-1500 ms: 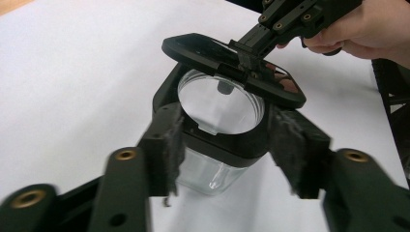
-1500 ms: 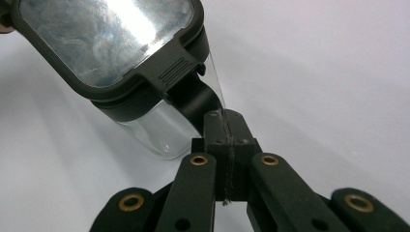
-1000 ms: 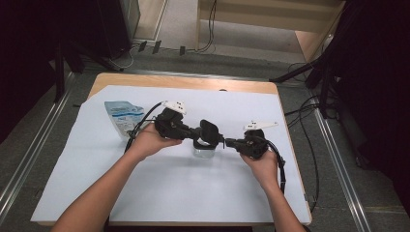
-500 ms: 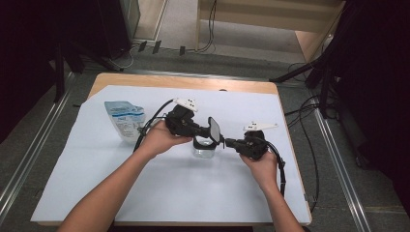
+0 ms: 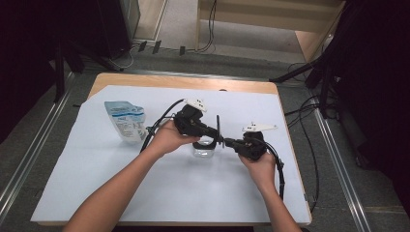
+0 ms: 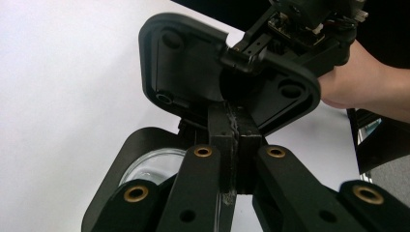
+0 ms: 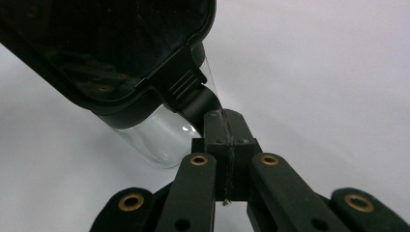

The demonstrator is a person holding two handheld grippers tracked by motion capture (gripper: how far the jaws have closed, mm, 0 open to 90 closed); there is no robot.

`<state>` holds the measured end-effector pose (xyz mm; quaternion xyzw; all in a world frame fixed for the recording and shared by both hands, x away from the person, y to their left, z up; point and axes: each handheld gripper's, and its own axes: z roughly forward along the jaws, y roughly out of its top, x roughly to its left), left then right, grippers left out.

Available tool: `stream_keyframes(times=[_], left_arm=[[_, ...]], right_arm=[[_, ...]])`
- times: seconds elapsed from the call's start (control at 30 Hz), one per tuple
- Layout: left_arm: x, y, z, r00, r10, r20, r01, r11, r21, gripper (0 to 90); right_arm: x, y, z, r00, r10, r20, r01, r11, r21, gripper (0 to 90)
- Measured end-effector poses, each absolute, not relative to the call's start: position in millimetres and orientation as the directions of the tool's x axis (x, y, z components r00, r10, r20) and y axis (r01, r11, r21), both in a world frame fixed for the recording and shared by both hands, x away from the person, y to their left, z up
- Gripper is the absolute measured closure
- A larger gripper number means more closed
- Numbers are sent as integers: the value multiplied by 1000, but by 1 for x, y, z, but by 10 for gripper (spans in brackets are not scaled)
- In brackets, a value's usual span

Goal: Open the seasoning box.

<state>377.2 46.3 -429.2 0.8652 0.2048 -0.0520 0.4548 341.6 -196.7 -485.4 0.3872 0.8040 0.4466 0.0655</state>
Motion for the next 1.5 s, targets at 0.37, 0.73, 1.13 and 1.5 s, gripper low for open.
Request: stream_keyframes(times=[0.37,0.73,1.13,1.5], left_arm=[[381,38,-435,901,314,-299,423,-487,764,900],[383,32,-439,901,320,-294,424,-502,754,900],[383,31,-440,904,320,-285,417,-506,755,900],[375,52,-425,908,317,-273,408,-526,746,774]], right_arm=[[343,-195,-486,-684,686,248,569,289,770,900],[342,-194,-486,-685,689,238,563,294,772,900],[341,-194,-486,-685,691,230,560,297,773,900],[335,-199,-480,-700,681,216,536,300,789,859]])
